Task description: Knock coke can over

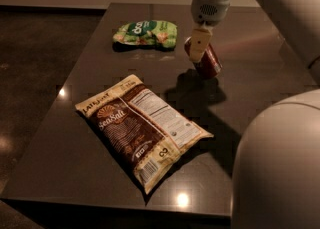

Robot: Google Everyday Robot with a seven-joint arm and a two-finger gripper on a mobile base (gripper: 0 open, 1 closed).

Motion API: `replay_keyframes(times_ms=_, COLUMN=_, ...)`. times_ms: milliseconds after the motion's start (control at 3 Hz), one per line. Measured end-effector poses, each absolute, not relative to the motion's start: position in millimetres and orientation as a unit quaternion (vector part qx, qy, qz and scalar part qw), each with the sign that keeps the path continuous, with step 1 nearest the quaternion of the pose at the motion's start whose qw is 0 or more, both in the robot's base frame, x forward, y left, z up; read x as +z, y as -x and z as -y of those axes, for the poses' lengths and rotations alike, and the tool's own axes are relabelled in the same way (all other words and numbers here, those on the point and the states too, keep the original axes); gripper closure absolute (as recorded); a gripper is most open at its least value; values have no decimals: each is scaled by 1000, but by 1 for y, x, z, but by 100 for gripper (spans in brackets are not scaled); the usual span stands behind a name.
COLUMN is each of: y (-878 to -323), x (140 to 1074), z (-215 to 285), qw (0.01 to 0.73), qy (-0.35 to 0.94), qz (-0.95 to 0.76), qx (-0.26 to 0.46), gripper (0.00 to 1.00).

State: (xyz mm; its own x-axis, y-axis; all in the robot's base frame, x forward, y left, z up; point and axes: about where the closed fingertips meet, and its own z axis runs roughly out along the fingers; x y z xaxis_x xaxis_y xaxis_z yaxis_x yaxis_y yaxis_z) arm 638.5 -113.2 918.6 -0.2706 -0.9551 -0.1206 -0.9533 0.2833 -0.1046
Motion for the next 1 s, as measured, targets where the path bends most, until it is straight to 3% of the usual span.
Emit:
replay_keyframes(times_ms=333, y=-638, x=908, z=110, qw=65, qy=608, qz=-791, qx=-8, gripper=18)
replay_keyframes(times_ms=667, y=-644, x=897, z=104, qw=67, qy=617, qz=-784, qx=-9, gripper=0)
replay_keyframes(times_ms=1000, y=-650, x=896, z=101, qw=78, qy=617, qz=-783, qx=-12, gripper=0)
